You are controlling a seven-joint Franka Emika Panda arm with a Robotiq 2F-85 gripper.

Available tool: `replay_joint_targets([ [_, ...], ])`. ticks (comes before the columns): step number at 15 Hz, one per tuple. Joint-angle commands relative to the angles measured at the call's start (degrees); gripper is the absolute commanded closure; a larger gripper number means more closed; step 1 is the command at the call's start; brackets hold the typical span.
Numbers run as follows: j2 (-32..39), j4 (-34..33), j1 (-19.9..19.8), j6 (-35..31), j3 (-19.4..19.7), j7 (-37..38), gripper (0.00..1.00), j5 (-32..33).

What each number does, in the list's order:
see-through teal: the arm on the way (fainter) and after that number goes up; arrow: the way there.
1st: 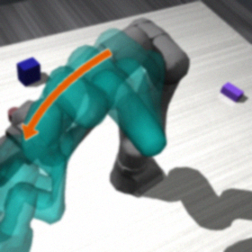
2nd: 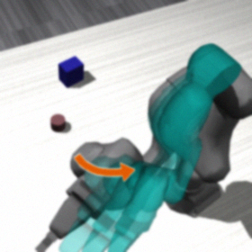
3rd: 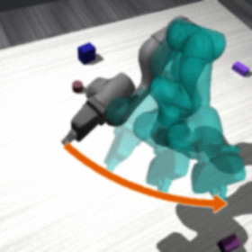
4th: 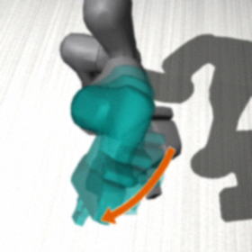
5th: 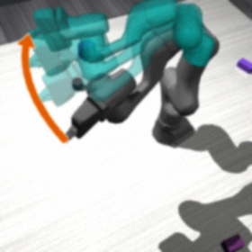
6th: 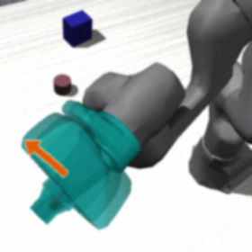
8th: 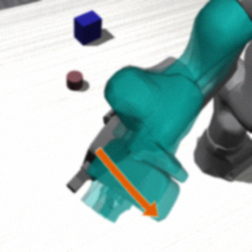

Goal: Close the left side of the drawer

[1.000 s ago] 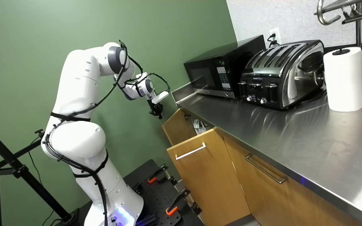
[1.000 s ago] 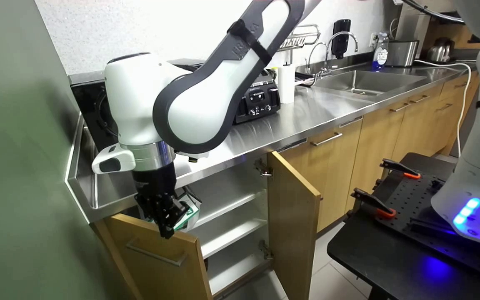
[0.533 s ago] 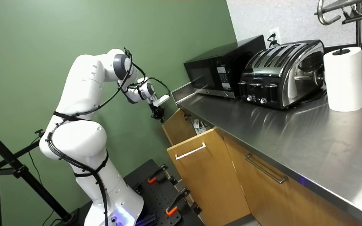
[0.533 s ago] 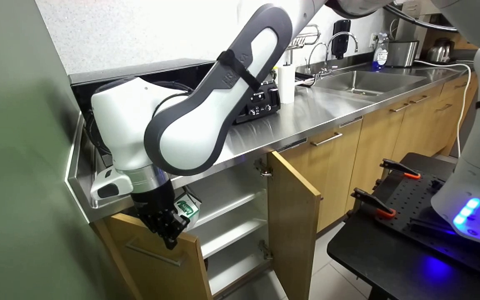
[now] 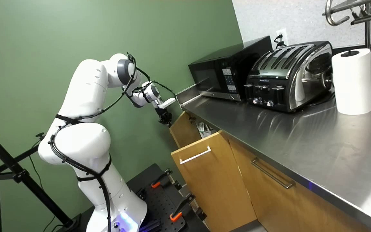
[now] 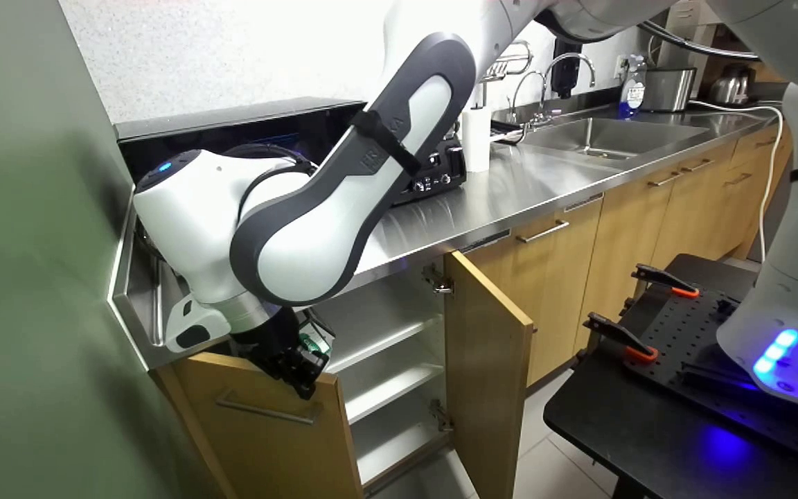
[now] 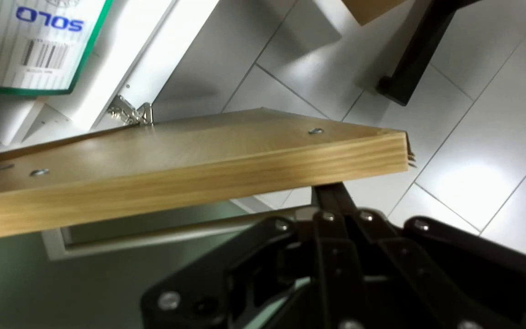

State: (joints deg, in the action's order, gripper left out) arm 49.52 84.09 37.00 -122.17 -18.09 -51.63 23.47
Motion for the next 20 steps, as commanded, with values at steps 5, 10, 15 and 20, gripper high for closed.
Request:
replay_joint_targets([
  [5, 0.6, -1.8, 2.4, 8.4, 5.5, -1.2, 1.0, 9.4],
  [10, 2.7, -2.6, 0.2, 5.4, 6.2, -3.9, 1.0, 15.0],
  [15, 4.0, -4.8, -2.9, 3.1, 6.5, -12.3, 1.0, 18.2],
  [20, 1.0, -2.4, -7.1, 1.1, 3.3, -20.5, 1.0, 17.5],
])
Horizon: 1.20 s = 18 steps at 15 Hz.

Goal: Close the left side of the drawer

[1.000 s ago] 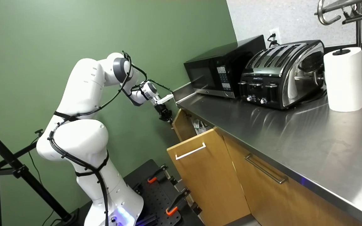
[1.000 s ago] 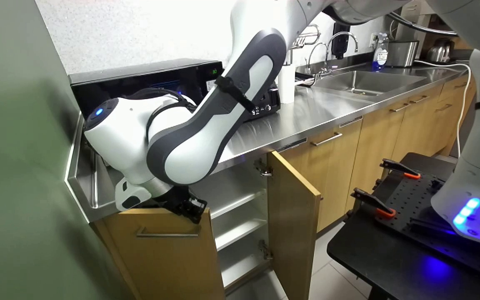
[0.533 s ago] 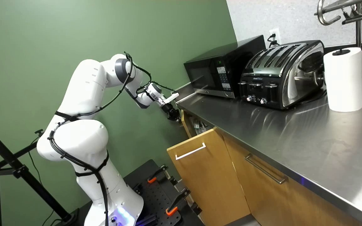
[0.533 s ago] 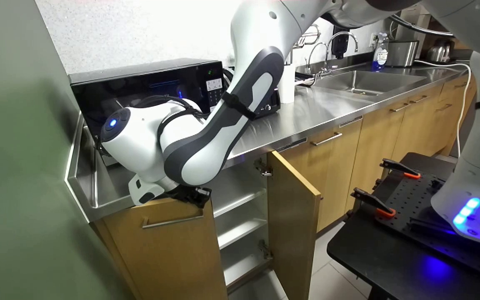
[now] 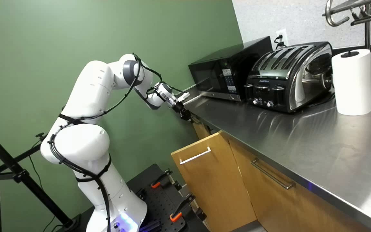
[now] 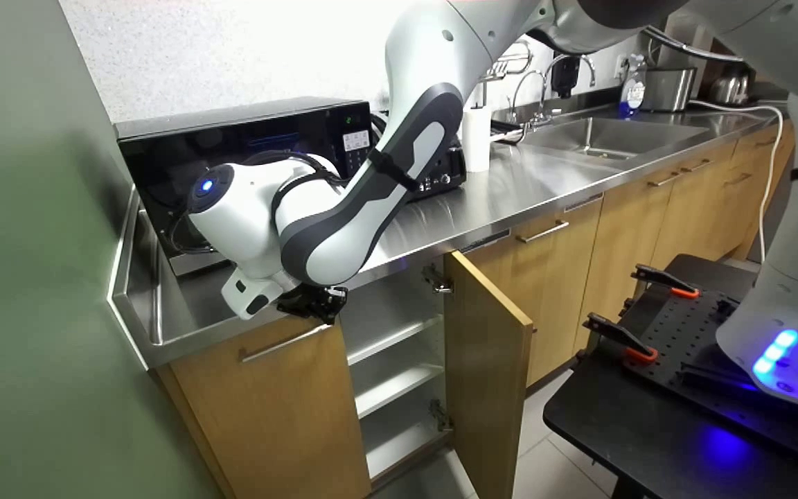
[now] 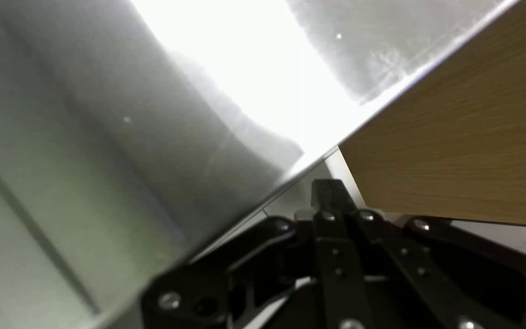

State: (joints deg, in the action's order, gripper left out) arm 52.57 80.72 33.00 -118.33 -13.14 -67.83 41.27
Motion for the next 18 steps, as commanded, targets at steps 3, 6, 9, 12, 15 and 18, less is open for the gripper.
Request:
replay_joint_targets([
  [3, -8.7, 7.7, -7.1, -5.2, -5.1, -5.7, 1.0, -3.9],
  [6, -16.1, 14.8, -12.8, -6.4, -10.3, -13.4, 1.0, -11.4],
  [9, -23.7, 20.6, -17.8, -3.4, -15.5, -25.3, 1.0, -24.5],
  [12, -30.5, 24.3, -18.9, 0.6, -16.3, -30.7, 1.0, -34.3],
  [15, -34.5, 26.0, -17.8, 4.3, -15.0, -31.9, 1.0, -39.3],
  [18, -36.6, 27.1, -16.8, 6.0, -14.1, -31.4, 1.0, -40.6],
])
